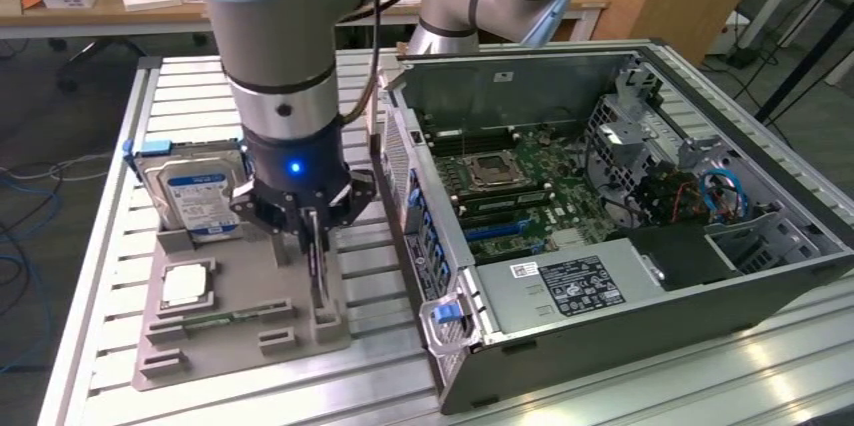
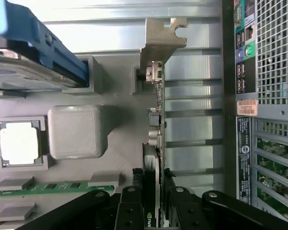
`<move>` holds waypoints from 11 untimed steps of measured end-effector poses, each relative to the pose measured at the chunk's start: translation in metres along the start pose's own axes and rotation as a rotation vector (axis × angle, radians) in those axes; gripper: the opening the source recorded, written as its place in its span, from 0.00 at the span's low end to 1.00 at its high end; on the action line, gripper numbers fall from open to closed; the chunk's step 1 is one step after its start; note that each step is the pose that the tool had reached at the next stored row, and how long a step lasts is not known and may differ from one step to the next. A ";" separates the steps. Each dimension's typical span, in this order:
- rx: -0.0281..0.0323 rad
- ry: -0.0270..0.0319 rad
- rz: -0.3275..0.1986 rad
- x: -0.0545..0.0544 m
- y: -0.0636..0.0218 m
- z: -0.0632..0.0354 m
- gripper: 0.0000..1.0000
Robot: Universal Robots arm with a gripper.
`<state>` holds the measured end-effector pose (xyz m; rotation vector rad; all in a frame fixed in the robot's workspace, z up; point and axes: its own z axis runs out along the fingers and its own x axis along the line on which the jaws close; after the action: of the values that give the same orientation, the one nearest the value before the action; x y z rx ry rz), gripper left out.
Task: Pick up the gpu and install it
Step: 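Pick up the gpu and move the gpu toward the slot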
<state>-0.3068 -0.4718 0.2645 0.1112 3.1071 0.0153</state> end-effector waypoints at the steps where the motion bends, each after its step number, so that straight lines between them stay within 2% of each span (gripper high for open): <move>1: 0.0001 0.0001 0.000 0.000 0.0000 -0.0045 0.27; 11: 0.0000 0.0000 -0.001 -0.002 0.0000 -0.0499 0.27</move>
<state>-0.3068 -0.4724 0.3144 0.1092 3.1073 0.0153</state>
